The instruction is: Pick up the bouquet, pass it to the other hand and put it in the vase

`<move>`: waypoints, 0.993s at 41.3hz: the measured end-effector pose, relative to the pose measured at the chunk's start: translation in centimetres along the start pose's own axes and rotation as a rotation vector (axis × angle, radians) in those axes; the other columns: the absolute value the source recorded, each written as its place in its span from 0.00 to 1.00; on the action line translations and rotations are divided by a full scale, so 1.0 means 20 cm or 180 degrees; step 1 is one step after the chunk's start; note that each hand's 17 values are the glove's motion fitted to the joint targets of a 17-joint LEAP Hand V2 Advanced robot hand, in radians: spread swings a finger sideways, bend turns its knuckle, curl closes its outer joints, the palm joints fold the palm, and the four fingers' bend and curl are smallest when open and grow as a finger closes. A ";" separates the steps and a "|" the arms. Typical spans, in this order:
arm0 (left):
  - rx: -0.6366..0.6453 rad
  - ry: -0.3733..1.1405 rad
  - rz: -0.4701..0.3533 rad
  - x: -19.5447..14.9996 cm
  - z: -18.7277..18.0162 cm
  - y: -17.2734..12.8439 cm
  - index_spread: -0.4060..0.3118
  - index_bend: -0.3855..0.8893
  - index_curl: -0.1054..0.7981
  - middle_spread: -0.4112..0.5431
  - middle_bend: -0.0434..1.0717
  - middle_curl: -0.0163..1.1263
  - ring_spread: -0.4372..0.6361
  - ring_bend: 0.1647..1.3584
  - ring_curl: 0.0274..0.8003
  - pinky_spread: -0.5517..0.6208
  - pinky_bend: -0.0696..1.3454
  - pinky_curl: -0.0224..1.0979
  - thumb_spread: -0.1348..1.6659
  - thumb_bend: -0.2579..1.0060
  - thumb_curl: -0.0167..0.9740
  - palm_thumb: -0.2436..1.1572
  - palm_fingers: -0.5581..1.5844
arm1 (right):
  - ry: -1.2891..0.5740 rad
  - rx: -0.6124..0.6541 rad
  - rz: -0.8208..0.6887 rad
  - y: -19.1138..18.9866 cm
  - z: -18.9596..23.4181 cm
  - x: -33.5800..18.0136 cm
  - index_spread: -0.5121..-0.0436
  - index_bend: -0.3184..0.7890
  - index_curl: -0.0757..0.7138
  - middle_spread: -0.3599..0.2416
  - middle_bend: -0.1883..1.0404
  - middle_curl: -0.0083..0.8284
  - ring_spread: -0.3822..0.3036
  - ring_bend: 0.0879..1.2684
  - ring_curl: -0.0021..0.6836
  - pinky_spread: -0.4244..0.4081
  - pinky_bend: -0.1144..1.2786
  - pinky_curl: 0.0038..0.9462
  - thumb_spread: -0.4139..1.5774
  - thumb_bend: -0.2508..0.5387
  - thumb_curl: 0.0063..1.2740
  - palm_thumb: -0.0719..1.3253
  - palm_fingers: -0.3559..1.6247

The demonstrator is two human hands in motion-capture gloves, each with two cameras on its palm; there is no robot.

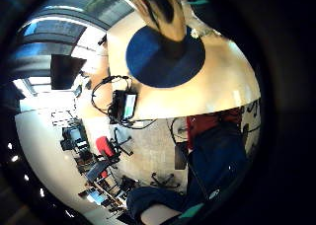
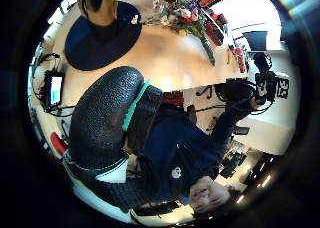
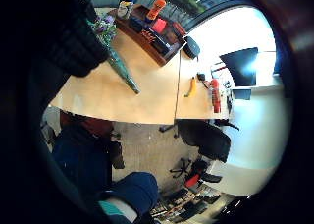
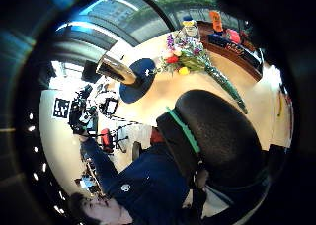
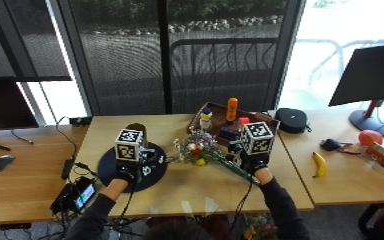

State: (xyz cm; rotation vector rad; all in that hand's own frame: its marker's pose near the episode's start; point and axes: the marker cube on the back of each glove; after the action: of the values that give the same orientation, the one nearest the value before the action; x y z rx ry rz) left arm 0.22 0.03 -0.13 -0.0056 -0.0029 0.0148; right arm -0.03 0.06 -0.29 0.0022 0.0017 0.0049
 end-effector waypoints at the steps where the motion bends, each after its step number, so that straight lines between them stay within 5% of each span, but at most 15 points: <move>1: -0.0007 -0.0001 0.0011 0.00 0.00 0.00 0.53 0.40 0.15 0.55 0.17 0.03 0.53 0.23 0.07 0.61 0.30 0.09 0.32 0.26 0.05 0.26 0.41 | 0.0007 0.0003 0.0008 0.00 0.00 0.00 0.74 0.30 0.09 0.55 0.40 0.12 0.50 0.34 0.16 0.56 0.37 0.09 0.42 0.55 0.03 0.25 0.49; 10: 0.0197 -0.0045 0.0206 0.12 -0.06 -0.01 0.51 0.42 0.24 0.64 0.19 0.11 0.63 0.32 0.20 0.72 0.36 0.19 0.57 0.26 0.11 0.30 0.37 | 0.0315 0.0008 0.0176 -0.03 -0.08 -0.01 0.48 0.34 0.17 0.48 0.44 0.26 0.45 0.42 0.37 0.61 0.43 0.24 0.68 0.56 0.06 0.27 0.46; 16: 0.0607 0.0055 0.0303 0.17 -0.14 -0.04 0.48 0.44 0.30 0.59 0.23 0.16 0.60 0.32 0.22 0.70 0.34 0.21 0.65 0.27 0.15 0.34 0.43 | 0.0303 0.0097 0.0167 0.00 -0.12 -0.01 0.42 0.35 0.19 0.46 0.44 0.31 0.44 0.44 0.42 0.63 0.45 0.28 0.77 0.54 0.07 0.27 0.45; 27: 0.0476 0.0075 0.0480 0.30 -0.12 -0.07 0.44 0.46 0.41 0.52 0.21 0.22 0.55 0.28 0.25 0.66 0.29 0.24 0.72 0.26 0.21 0.38 0.48 | 0.0328 0.0204 0.0449 -0.04 -0.14 0.04 0.37 0.33 0.19 0.44 0.45 0.38 0.44 0.47 0.46 0.65 0.53 0.34 0.83 0.46 0.09 0.24 0.49; 35: 0.0475 0.0022 0.0536 0.34 -0.11 -0.08 0.42 0.45 0.46 0.51 0.19 0.25 0.54 0.26 0.27 0.65 0.27 0.26 0.74 0.24 0.23 0.39 0.48 | 0.0005 0.0069 0.1012 -0.17 -0.09 0.15 0.44 0.32 0.18 0.49 0.42 0.40 0.46 0.49 0.50 0.64 0.57 0.37 0.80 0.40 0.12 0.25 0.48; 41: 0.0500 0.0152 0.0627 0.36 -0.06 -0.10 0.42 0.44 0.48 0.50 0.19 0.26 0.53 0.25 0.29 0.65 0.26 0.27 0.75 0.22 0.25 0.40 0.48 | -0.0225 -0.0155 0.1307 -0.31 0.22 0.22 0.57 0.31 0.16 0.57 0.40 0.42 0.49 0.52 0.52 0.65 0.61 0.39 0.78 0.42 0.16 0.33 0.46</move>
State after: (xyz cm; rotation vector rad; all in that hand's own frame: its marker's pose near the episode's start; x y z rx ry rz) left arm 7.41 -1.84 -1.23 0.1508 0.0466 0.2119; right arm 4.43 -6.21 4.06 -0.0459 -0.0696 0.4156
